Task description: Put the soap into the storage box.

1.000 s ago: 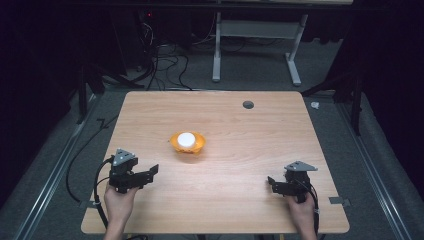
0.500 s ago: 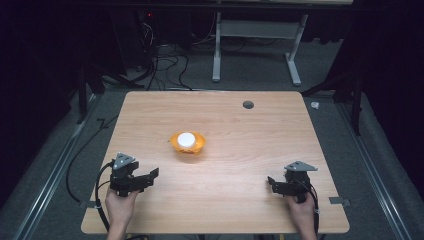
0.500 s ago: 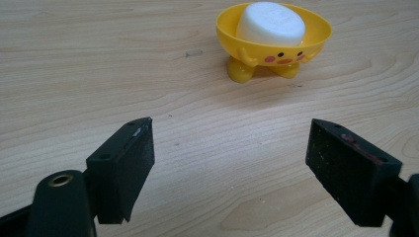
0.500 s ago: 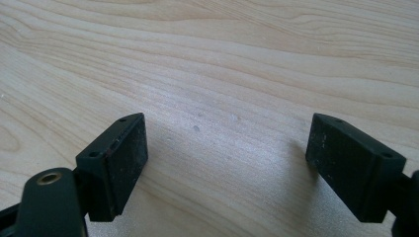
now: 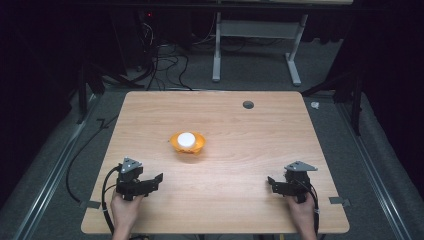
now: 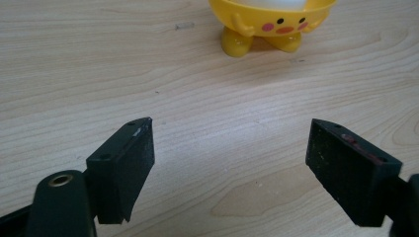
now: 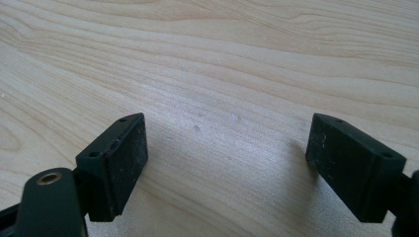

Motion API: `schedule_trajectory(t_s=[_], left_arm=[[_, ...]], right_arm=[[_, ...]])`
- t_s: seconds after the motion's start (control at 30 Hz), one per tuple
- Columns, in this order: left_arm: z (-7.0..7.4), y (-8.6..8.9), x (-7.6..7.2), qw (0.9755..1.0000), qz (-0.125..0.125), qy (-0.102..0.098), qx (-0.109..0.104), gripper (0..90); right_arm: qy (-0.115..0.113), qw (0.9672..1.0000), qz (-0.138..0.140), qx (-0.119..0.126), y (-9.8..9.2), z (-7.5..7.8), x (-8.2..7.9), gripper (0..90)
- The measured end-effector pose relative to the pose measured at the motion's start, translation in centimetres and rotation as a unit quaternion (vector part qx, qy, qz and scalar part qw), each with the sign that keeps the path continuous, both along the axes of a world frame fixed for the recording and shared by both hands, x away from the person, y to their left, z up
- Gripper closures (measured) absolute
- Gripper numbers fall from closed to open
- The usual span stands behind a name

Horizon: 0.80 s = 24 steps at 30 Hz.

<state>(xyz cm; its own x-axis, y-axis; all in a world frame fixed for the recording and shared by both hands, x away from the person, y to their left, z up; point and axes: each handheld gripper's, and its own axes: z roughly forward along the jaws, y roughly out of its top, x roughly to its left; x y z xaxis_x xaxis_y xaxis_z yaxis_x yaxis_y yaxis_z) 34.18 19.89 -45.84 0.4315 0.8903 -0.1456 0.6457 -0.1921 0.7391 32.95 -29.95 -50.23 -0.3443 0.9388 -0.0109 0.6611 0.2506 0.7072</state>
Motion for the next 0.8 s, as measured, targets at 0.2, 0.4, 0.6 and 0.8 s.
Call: schedule_trajectory(t_s=[0.2,0.4,0.6,0.8], left_arm=[[-0.6,-0.4,0.0,1.0,-0.003,0.004,0.006,19.4],[-1.3,-0.9,0.1,0.9998,-0.01,0.012,0.012,19.3],[-1.9,-1.3,0.1,0.9997,-0.015,0.012,0.015,19.0],[-2.6,-1.7,0.2,0.9995,-0.017,0.013,0.022,18.8]], right_arm=[[0.0,1.0,0.0,0.0,0.0,0.0,0.0,17.2],[0.0,1.0,0.0,0.0,0.0,0.0,0.0,17.2],[0.0,1.0,0.0,0.0,0.0,0.0,0.0,17.2],[0.0,1.0,0.0,0.0,0.0,0.0,0.0,17.2]])
